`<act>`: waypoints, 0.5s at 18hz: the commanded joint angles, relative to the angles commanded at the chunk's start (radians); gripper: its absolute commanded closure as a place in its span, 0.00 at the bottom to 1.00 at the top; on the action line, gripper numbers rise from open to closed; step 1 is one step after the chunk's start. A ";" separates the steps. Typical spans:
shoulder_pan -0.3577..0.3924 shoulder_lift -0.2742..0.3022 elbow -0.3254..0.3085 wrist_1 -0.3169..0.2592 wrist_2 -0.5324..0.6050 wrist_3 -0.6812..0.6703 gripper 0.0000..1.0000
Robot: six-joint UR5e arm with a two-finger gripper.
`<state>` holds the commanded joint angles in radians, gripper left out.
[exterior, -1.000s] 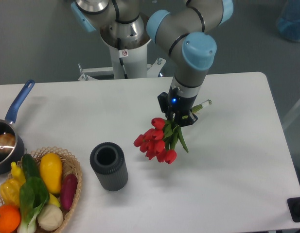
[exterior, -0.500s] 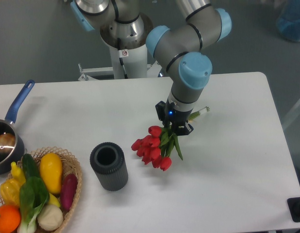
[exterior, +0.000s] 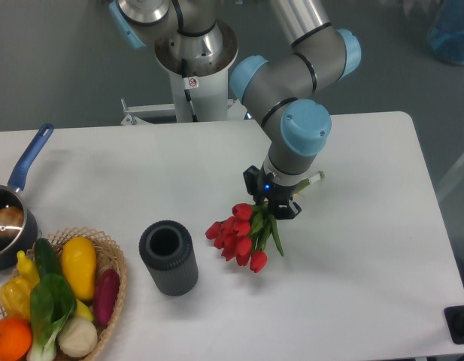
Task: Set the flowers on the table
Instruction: 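Lower the tulip bouquet onto the table beside the black cylinder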
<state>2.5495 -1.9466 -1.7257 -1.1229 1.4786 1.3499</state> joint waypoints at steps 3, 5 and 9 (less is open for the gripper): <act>-0.003 -0.014 0.009 0.002 0.011 0.000 0.66; -0.003 -0.021 0.018 0.008 0.011 -0.002 0.62; -0.009 -0.026 0.026 0.028 0.011 -0.002 0.55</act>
<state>2.5403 -1.9727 -1.6997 -1.0953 1.4895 1.3484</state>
